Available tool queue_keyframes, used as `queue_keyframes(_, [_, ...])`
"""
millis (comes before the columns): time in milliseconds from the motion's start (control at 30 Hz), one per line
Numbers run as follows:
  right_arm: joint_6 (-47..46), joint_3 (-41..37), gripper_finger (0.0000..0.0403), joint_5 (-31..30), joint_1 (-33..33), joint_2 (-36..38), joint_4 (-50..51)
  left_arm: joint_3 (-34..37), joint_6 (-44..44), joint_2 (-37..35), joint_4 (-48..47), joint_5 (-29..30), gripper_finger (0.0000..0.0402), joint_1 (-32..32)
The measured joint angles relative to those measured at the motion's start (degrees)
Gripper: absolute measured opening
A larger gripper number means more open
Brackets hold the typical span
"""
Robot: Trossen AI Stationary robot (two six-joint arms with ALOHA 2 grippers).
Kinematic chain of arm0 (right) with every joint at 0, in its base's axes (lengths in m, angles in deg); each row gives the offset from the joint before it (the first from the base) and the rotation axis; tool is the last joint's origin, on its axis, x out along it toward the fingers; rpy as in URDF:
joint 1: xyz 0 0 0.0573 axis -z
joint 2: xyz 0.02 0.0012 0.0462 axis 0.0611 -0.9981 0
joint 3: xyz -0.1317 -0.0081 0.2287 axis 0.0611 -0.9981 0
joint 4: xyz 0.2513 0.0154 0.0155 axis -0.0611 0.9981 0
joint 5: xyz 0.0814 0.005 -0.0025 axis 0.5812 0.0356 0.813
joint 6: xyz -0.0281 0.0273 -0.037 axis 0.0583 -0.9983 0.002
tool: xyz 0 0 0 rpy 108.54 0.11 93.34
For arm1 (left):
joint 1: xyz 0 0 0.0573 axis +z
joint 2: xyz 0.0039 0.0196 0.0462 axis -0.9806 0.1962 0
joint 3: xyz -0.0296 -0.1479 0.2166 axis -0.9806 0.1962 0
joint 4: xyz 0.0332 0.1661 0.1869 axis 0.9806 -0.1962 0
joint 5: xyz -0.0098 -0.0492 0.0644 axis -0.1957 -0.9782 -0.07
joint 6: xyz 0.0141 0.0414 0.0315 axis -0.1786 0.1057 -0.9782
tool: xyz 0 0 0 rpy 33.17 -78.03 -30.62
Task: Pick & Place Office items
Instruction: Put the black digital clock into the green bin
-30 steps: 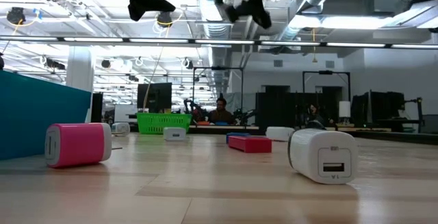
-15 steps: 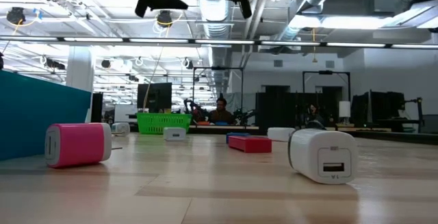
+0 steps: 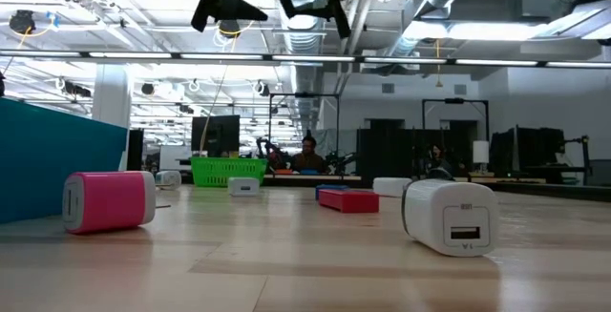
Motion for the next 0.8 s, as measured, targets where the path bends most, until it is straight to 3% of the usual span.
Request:
queue_keyframes(367, [2.2,0.0,0.0153,0.3,0.0,0.0,0.2,0.0,1.7,0.2,4.1,1.6,0.0218,1.1])
queue_keyframes(800, [3.3,-0.2,0.0153,2.2,-0.7,-2.3,-1.1,0.0,3.2,1.1,6.4,-0.4,0.0219,1.7])
